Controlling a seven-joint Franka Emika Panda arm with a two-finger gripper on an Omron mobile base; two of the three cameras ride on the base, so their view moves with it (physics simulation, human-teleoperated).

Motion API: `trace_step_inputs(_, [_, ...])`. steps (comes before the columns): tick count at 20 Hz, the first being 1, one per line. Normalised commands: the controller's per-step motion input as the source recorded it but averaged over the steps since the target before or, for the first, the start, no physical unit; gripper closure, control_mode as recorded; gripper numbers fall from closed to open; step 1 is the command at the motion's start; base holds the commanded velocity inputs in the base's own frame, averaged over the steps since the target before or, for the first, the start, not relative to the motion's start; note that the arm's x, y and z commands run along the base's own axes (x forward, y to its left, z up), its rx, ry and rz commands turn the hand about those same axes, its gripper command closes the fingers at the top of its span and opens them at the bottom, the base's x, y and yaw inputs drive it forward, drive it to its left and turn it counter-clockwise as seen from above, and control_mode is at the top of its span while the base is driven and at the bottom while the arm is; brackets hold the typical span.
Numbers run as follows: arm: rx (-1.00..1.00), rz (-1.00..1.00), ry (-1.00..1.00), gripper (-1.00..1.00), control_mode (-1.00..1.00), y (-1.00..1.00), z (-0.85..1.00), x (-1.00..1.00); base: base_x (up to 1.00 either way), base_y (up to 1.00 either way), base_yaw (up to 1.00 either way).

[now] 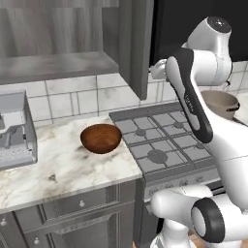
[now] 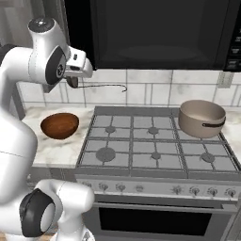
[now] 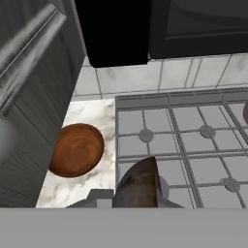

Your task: Open the cabinet and move the ladle to the pot. Then close the cabinet.

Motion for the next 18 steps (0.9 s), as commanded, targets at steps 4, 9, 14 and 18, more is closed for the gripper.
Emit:
trace_step_inputs(4, [0.0, 0.0, 0.0, 1.0, 1.0, 0.0, 0.0, 0.0, 0.0, -1.0, 0.0])
trace_step_inputs(9, [0.0, 0.0, 0.0, 1.0, 1.0, 0.0, 0.0, 0.0, 0.52, -1.0, 0.06])
trace_step_inputs(14, [0.0, 0.0, 0.0, 1.0, 1.0, 0.0, 0.0, 0.0, 0.77, -1.0, 0.06])
trace_step_inputs(18, [0.0, 0.0, 0.0, 1.0, 1.0, 0.0, 0.0, 0.0, 0.53, -1.0, 0.02])
